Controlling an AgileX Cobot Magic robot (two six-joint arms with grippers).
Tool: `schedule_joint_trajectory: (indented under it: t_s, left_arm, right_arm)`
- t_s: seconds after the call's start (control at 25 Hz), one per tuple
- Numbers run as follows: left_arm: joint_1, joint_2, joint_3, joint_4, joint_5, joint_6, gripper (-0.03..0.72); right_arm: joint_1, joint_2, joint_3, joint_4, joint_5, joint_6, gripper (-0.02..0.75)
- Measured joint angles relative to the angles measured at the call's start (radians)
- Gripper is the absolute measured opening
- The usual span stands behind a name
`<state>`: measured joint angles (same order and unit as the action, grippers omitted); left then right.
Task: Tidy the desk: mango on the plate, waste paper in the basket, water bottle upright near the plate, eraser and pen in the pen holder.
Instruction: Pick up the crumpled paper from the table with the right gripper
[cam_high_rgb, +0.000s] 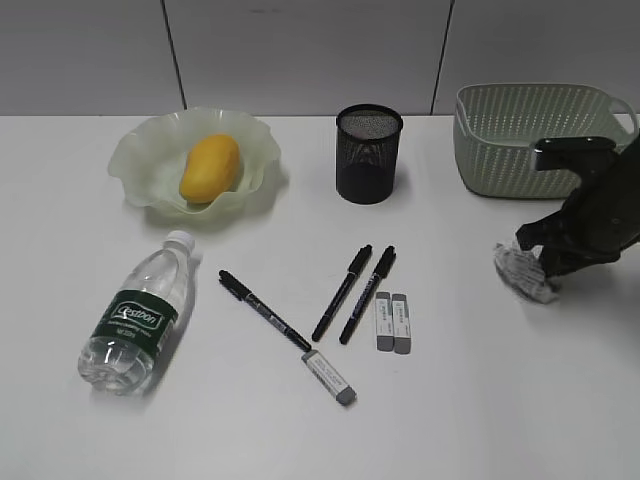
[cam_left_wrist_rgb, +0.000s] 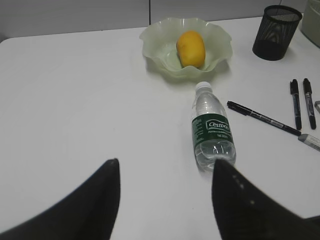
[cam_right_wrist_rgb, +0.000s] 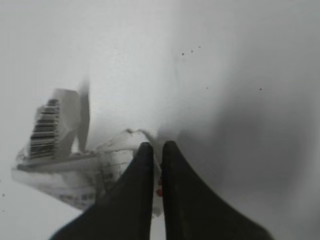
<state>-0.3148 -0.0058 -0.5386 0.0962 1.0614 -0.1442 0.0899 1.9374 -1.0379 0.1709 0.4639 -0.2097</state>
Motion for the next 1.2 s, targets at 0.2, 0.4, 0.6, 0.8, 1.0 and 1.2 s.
schedule_joint_trajectory:
  t_s: [0.2, 0.4, 0.6, 0.8, 1.0, 1.2]
  left_arm:
    - [0.000, 0.000, 0.000, 0.000, 0.000, 0.000, 0.435]
    - [0.000, 0.000, 0.000, 0.003, 0.000, 0.000, 0.435]
    - [0.000, 0.000, 0.000, 0.005, 0.000, 0.000, 0.435]
    - [0.000, 0.000, 0.000, 0.006, 0.000, 0.000, 0.435]
    - [0.000, 0.000, 0.000, 0.007, 0.000, 0.000, 0.435]
    - [0.000, 0.000, 0.000, 0.007, 0.000, 0.000, 0.435]
  right_arm:
    - [0.010, -0.186, 0.000, 0.004, 0.041, -0.028, 0.012]
    - [0.010, -0.386, -0.011, 0.003, 0.037, -0.067, 0.016]
    - [0.010, -0.340, -0.008, 0.052, 0.155, -0.230, 0.417]
    - [0.010, -0.250, -0.006, 0.148, 0.192, -0.399, 0.594]
    - [0.010, -0.126, -0.006, 0.157, 0.212, -0.439, 0.582]
    - [0.010, -0.071, -0.006, 0.157, 0.188, -0.440, 0.582]
